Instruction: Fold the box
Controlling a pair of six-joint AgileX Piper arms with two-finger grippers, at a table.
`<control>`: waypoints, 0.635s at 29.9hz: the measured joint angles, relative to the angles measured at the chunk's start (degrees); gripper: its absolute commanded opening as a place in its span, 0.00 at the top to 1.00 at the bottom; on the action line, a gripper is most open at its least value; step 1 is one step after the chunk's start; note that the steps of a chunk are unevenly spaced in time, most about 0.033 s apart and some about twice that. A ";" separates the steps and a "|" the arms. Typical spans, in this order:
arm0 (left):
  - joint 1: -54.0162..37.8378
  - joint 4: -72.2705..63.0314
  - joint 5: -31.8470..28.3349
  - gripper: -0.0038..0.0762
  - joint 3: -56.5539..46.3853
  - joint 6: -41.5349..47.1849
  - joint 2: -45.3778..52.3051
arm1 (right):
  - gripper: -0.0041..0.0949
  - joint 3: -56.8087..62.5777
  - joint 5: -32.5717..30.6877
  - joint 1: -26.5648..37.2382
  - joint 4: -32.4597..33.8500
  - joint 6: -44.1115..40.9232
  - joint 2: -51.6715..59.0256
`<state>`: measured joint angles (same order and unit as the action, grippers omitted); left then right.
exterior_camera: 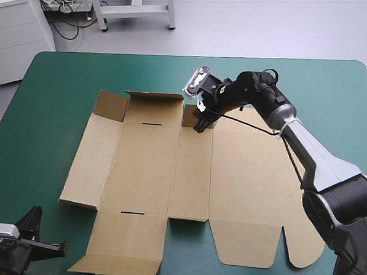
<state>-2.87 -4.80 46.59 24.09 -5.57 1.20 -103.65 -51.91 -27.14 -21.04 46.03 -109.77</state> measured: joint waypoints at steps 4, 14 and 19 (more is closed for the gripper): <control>0.00 -0.07 0.00 0.94 0.00 0.00 0.00 | 0.97 0.00 -2.63 0.00 3.47 -13.09 1.14; 0.00 -2.75 0.06 0.24 0.00 -0.73 0.00 | 0.97 3.90 -10.97 2.30 22.53 -40.62 7.81; 0.00 -2.98 0.06 0.24 0.00 -0.91 0.00 | 0.97 15.19 -10.36 6.10 22.84 -41.77 18.48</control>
<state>-2.87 -7.78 46.65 24.09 -6.48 1.20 -88.46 -62.27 -21.05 1.80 4.26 -91.29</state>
